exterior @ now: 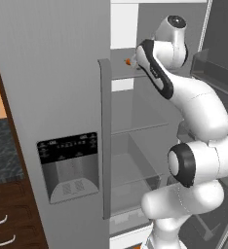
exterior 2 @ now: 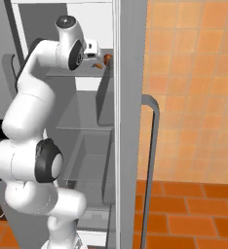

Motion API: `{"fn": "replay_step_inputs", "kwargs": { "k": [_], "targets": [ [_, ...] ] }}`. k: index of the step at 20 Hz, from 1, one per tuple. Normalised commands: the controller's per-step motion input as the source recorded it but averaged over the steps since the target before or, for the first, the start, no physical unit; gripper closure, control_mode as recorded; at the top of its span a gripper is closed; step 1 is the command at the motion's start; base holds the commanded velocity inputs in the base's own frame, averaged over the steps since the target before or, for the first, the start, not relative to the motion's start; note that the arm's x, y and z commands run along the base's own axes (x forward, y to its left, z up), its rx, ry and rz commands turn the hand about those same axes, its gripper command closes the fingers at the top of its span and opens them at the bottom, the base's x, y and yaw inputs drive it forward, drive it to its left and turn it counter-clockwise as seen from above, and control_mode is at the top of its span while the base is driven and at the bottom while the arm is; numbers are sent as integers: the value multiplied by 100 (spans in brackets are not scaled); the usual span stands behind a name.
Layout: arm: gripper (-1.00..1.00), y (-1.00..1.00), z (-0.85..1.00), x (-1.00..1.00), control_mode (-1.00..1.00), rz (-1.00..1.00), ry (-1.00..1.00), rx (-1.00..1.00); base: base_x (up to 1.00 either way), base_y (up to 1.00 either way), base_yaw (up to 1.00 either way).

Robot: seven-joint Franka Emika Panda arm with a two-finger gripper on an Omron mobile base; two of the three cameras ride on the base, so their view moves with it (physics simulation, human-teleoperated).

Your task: Place one carrot and one chicken drumstick in each tupperware on the nearby counter, to pack two identical lunches.

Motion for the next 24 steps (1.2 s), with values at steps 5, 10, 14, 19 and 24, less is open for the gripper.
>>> {"fn": "replay_step_inputs", "kwargs": {
  "k": [5, 10, 14, 19, 24],
  "targets": [
    [-100, 9, -56, 65, -100, 9, 2, -8, 0, 0, 0],
    [-100, 12, -14, 55, -100, 17, 1, -4, 0, 0, 0],
    [-100, 0, 6, 57, -100, 21, 1, -4, 0, 0, 0],
    [-100, 0, 4, 51, -100, 17, 0, -9, 0, 0, 0],
    [-100, 1, -16, 49, -100, 14, 10, -8, 0, 0, 0]
  ]
}}
